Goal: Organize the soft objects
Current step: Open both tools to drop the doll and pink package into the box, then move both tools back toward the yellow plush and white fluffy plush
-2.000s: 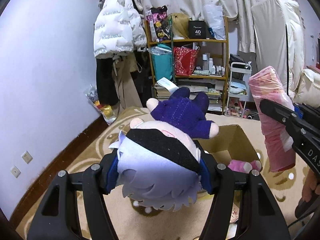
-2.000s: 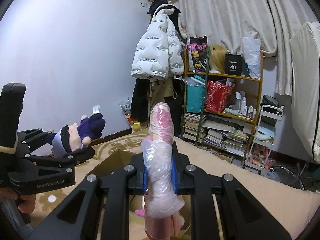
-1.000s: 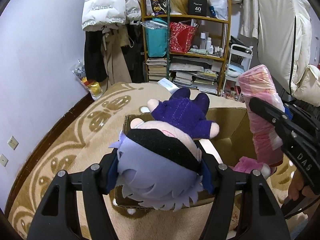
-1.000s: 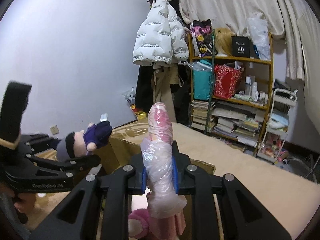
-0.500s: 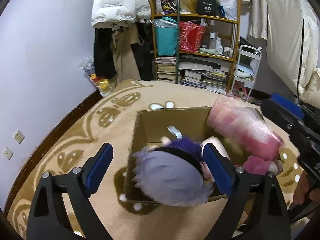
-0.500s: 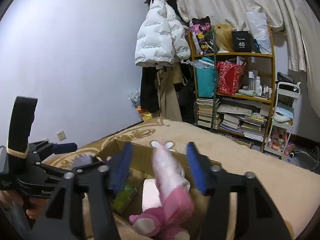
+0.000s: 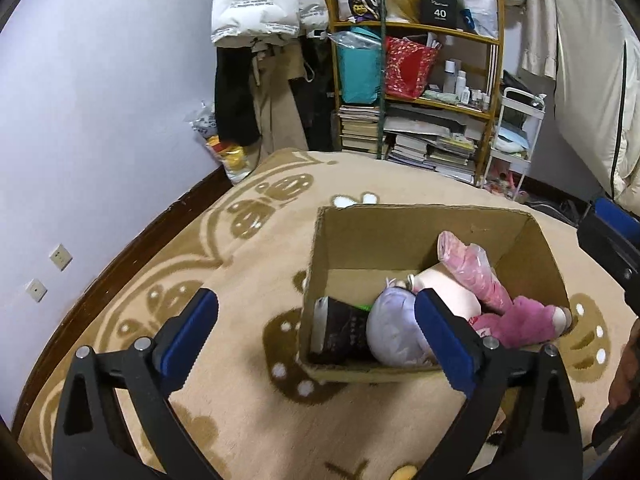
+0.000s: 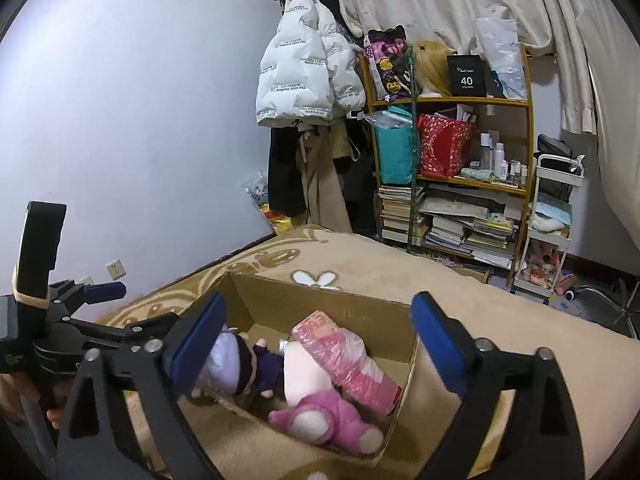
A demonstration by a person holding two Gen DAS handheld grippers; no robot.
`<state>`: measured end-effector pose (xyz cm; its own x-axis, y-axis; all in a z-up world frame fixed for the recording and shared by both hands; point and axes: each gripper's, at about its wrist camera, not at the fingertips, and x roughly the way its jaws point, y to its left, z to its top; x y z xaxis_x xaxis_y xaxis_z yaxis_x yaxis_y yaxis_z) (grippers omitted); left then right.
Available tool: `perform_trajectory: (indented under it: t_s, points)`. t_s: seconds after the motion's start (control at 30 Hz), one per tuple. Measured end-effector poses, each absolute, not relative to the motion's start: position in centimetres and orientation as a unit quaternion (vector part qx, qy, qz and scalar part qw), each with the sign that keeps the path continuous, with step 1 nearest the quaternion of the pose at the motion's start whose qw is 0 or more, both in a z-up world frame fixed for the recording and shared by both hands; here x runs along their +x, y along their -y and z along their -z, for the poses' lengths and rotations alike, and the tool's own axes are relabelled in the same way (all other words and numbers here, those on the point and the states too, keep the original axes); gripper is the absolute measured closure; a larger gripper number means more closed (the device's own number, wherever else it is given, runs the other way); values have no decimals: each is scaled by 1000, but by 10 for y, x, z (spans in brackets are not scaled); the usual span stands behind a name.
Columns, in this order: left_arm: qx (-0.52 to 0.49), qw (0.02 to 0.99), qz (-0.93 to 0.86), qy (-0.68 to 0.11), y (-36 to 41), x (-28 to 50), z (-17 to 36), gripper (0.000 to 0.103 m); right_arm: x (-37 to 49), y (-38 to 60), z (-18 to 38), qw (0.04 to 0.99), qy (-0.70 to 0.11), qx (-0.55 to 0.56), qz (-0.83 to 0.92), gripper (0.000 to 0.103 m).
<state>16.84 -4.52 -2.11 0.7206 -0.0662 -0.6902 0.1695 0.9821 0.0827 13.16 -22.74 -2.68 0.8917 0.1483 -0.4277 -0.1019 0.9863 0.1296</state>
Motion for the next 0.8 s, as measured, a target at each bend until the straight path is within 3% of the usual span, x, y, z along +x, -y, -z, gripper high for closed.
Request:
perform_trajectory:
  t_s: [0.8]
  points:
    - [88, 915, 92, -383, 34, 61, -16, 5, 35, 201, -2, 960, -272, 64, -28, 0]
